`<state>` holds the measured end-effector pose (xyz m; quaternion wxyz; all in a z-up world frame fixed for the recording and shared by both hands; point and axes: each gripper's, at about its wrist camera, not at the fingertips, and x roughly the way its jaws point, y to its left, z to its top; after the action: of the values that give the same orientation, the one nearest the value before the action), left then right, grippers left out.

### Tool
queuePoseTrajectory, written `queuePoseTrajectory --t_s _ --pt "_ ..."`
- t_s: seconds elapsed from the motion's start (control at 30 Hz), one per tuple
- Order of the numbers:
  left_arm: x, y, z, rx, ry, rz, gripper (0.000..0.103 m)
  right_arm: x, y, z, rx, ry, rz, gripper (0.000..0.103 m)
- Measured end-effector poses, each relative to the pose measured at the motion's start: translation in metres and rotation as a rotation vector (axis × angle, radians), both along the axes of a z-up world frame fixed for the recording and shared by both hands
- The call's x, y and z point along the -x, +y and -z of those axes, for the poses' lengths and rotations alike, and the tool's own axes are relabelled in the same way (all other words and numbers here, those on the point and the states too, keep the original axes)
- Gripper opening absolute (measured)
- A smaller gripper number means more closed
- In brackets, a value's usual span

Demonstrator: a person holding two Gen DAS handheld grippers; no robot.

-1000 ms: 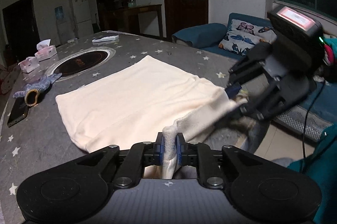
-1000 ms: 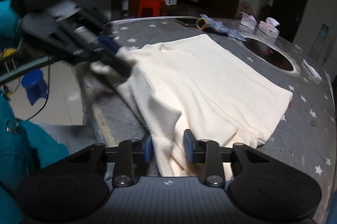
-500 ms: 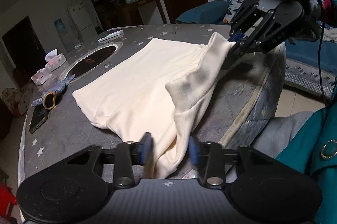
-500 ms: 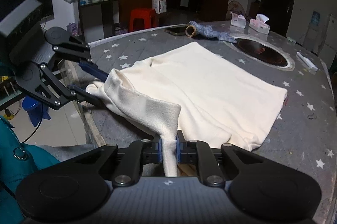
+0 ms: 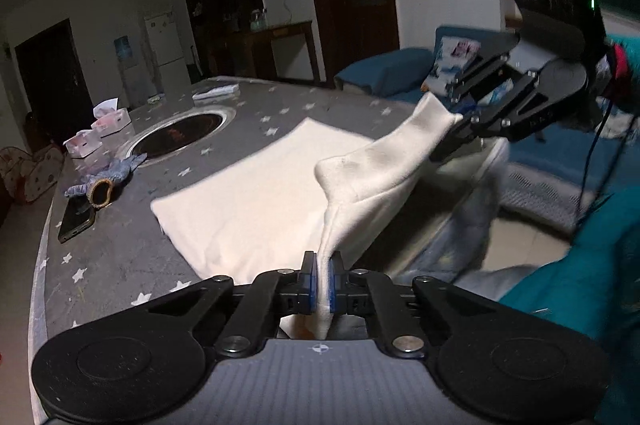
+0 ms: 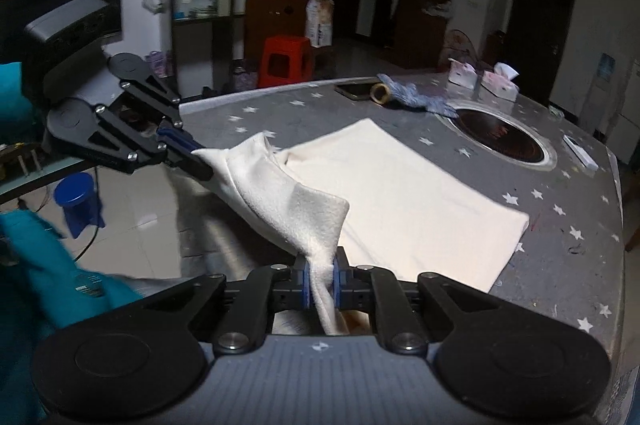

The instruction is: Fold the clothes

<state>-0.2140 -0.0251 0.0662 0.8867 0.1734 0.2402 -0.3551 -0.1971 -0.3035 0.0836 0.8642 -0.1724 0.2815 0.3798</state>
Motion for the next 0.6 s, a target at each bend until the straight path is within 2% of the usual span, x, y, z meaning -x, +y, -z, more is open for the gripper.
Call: queuePoseTrajectory --t_s 0.13,0.23,0.37,0.6 --pt "0.004 0.004 -0.019 0.035 -0.025 -0.016 0.006 0.016 -0.002 -0.019 -0.009 0.001 -0.019 0.009" --pt "-0.008 0.002 -0.025 0.043 -0.042 -0.033 0.006 0.017 -0.001 -0.03 -0.011 -0.006 -0.02 0.009" --pt "-0.035 -0.001 -0.027 0.035 -0.055 -0.052 0.006 -0.005 0.002 -0.032 -0.012 -0.004 0.001 0.009" --pt "-0.089 -0.005 -0.025 0.025 -0.028 -0.078 0.006 -0.059 0.0 -0.032 -0.021 0.024 0.015 0.009"
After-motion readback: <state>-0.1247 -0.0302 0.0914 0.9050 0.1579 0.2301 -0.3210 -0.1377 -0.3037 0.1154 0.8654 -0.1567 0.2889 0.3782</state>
